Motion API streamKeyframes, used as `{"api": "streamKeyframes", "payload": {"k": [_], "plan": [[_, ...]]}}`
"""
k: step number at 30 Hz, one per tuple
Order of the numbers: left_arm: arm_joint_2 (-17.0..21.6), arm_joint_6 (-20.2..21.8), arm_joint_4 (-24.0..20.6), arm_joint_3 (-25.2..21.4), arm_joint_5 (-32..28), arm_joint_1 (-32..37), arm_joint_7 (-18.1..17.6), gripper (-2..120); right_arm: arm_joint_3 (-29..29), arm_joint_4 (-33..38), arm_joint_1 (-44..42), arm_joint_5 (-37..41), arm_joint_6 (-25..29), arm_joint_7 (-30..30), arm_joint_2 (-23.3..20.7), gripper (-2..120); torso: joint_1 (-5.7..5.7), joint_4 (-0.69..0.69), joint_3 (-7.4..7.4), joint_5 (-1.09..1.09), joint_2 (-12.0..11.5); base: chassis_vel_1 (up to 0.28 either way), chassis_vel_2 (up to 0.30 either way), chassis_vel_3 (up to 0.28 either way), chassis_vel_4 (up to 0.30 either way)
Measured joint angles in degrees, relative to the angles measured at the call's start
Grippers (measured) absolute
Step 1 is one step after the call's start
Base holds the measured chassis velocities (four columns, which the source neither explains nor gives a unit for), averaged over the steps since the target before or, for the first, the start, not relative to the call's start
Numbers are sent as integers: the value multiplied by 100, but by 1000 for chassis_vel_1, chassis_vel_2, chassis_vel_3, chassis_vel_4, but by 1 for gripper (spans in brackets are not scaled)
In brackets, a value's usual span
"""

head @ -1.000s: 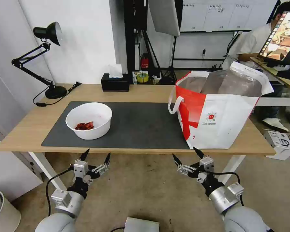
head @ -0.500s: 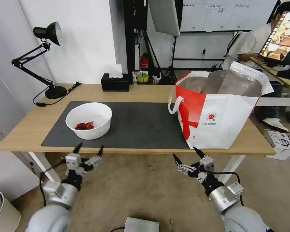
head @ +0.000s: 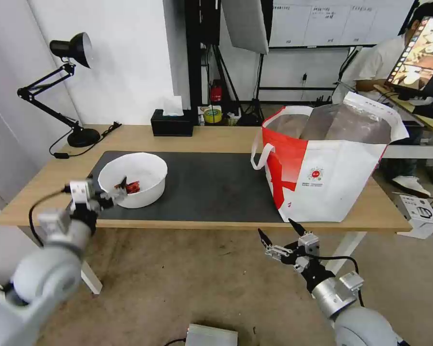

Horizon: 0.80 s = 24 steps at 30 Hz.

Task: Pick up the trash from the table and place it into the takeout bag.

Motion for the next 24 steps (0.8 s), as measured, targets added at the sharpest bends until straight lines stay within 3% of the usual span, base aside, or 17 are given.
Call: {"api": "streamKeyframes", "payload": {"k": [3, 4, 10, 24], "plan": [[92, 209, 124, 147, -393, -313, -77, 100, 0, 1, 0, 1, -1, -1, 0, 100, 0, 0, 0, 1, 0, 0, 0, 0, 0], [160, 456, 247, 250, -827, -586, -113, 100, 0, 2, 1, 2, -1, -1, -1, 100, 0, 0, 0, -1, 0, 0, 0, 0, 0], [266, 885, 556, 424, -1591, -1121, -173, 100, 0, 4, 2, 3, -1, -1, -1, 100, 0, 0, 0, 0, 0, 0, 0, 0, 0], [613, 2022, 1198, 499, -2396, -1593, -853, 100, 0, 6, 2, 3, -1, -2, -1, 100, -1, 3, -1, 0, 0, 0, 0, 0, 0]]}}
